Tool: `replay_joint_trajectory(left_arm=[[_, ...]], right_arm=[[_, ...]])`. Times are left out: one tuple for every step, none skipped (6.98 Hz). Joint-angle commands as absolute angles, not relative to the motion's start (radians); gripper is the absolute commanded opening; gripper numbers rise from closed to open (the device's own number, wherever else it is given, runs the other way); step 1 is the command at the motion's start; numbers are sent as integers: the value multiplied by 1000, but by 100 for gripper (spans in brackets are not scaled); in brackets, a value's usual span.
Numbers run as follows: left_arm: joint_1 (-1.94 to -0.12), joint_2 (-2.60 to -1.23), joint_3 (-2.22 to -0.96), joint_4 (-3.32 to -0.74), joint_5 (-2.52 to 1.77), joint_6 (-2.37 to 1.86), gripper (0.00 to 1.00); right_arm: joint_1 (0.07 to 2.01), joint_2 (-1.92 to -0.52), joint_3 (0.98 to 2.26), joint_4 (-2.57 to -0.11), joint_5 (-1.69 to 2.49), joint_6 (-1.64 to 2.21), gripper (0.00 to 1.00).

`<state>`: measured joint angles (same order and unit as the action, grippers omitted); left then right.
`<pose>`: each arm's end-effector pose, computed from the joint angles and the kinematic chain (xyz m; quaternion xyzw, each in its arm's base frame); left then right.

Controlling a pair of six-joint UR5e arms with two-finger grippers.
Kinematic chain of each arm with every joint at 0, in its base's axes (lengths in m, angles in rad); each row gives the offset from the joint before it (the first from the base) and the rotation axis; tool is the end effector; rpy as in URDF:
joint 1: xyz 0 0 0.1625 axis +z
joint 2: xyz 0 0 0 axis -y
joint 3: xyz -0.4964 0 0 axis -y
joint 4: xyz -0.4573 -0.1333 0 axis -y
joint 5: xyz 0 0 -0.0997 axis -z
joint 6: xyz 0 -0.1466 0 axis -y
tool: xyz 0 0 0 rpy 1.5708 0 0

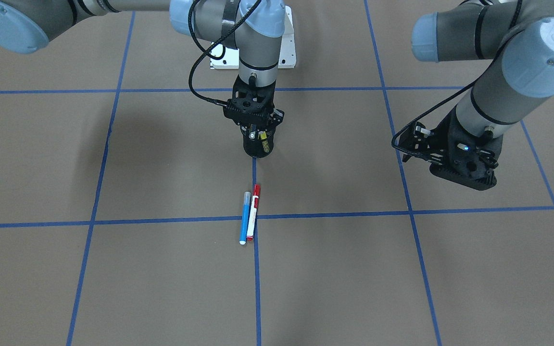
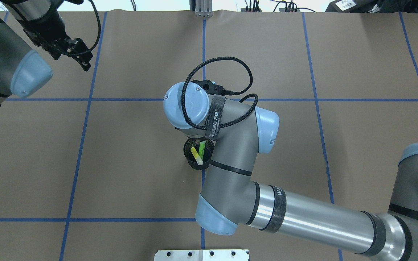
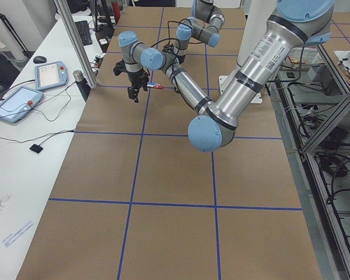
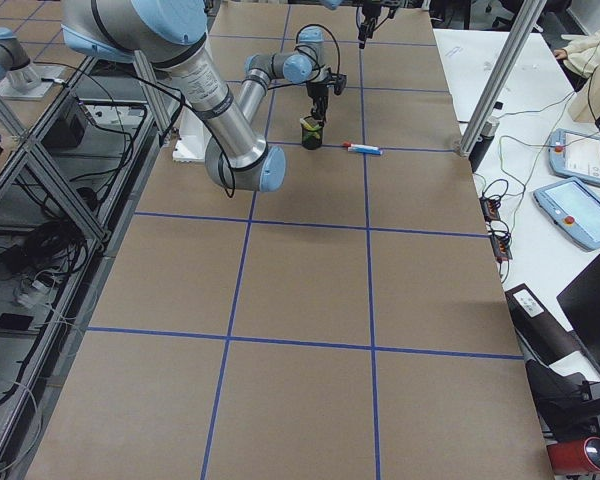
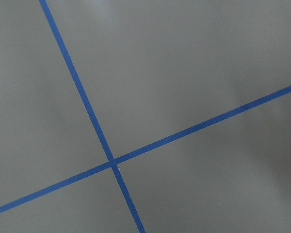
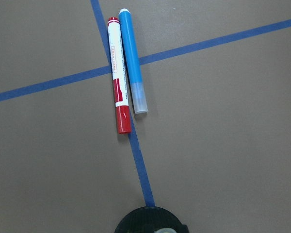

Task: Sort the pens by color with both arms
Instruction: 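Reach into the cup and grasp the green marker with the right gripper, then lift the green marker out of the cup with the right gripper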

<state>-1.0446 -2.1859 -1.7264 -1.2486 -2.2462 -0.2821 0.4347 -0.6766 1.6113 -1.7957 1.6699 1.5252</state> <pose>0.3427 -0.6729 0.3092 0.0659 0.3795 0.1851 0.9041 -0.7022 -0.4570 0.1511 0.0374 -0.3482 0.1642 0.9222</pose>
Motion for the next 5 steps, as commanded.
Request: replay_joint_trajectory(left_arm=[[-1045, -2186, -1727, -1249, -2247, -285, 99], [-1043, -2186, -1727, -1249, -2247, -291, 99], [-1043, -2186, -1730, -1249, -2247, -293, 99], [-1043, -2186, -1730, -1249, -2247, -295, 99], [-1043, -2186, -1727, -1249, -2249, -295, 99]], right_arm=[[474, -673, 1663, -1805, 1707, 1513, 10], [509, -673, 1683, -1805, 1747, 1508, 10], [537, -670, 1690, -1805, 1775, 1493, 10], [569, -663, 1690, -1807, 1811, 1455, 10], [598, -655, 1689, -1807, 1848, 1409, 10]])
